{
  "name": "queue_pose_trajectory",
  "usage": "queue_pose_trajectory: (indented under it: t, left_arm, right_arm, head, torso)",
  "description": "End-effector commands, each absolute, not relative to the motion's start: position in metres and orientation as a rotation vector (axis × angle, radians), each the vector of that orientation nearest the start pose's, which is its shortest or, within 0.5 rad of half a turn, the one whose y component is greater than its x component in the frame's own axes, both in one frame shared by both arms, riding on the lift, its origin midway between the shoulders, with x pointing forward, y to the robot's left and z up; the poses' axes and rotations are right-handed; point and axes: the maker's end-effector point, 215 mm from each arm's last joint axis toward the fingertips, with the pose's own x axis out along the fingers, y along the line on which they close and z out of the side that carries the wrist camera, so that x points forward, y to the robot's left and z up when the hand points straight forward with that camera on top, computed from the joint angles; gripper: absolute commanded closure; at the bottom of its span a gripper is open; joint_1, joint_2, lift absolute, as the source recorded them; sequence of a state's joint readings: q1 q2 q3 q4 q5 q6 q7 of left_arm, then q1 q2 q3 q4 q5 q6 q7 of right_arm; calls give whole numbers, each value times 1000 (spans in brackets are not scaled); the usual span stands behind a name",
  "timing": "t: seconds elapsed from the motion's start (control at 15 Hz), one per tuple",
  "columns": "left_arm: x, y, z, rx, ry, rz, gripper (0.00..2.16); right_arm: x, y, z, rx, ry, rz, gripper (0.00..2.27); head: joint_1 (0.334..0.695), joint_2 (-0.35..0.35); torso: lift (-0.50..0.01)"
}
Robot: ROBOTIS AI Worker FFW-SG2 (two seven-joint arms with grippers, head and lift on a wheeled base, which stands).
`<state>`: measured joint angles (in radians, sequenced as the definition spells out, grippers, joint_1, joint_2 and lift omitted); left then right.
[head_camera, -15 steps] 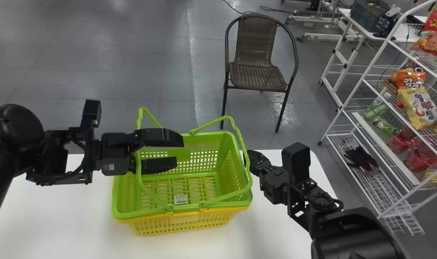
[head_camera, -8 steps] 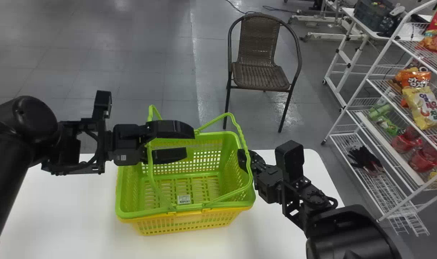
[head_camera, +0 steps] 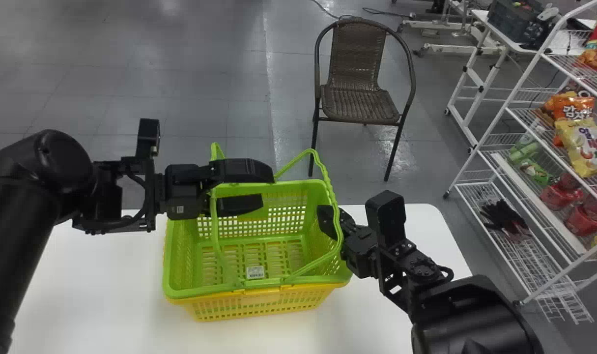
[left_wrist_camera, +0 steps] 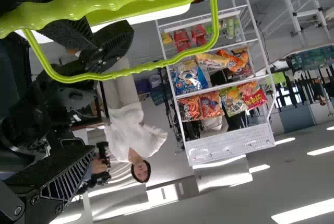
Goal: Grasp handle with right gripper to insert into left gripper then lift and swing left to center
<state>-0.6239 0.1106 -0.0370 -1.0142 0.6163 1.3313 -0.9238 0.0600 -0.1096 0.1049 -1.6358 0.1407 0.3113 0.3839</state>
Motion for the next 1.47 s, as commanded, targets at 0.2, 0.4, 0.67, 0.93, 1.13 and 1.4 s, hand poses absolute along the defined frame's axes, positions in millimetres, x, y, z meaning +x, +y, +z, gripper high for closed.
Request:
queue_pose_trajectory:
  t: [0.2,0.4,0.67,0.93,1.13,1.4]
  left_arm:
    - [531,17,-337,-972,962,-1105,137]
    - [527,4,-337,-973,977,-1121,137]
    - [526,-13,-339,-956,977,-1136,137]
    - [527,-18,-335,-949,975,-1143,137]
    - [527,-22,-335,-946,975,-1148,137]
    - [525,-27,-339,-952,989,-1145,137]
  right_arm:
    - [539,-127,-451,-204,361,473,2250]
    - [540,-121,-452,-207,367,481,2250]
    - [538,-116,-456,-215,383,486,2250]
    - [539,-106,-455,-221,392,497,2250]
    - [541,-94,-453,-221,397,508,2250]
    - [543,-83,-450,-220,396,516,2250]
  head:
    - [695,-120]
    - [695,-113]
    - [695,-127]
    - [695,-131]
    - [695,-128]
    - [695,-114]
  torso:
    - [0]
    - [0]
    - [0]
    - [0]
    - [0]
    - [0]
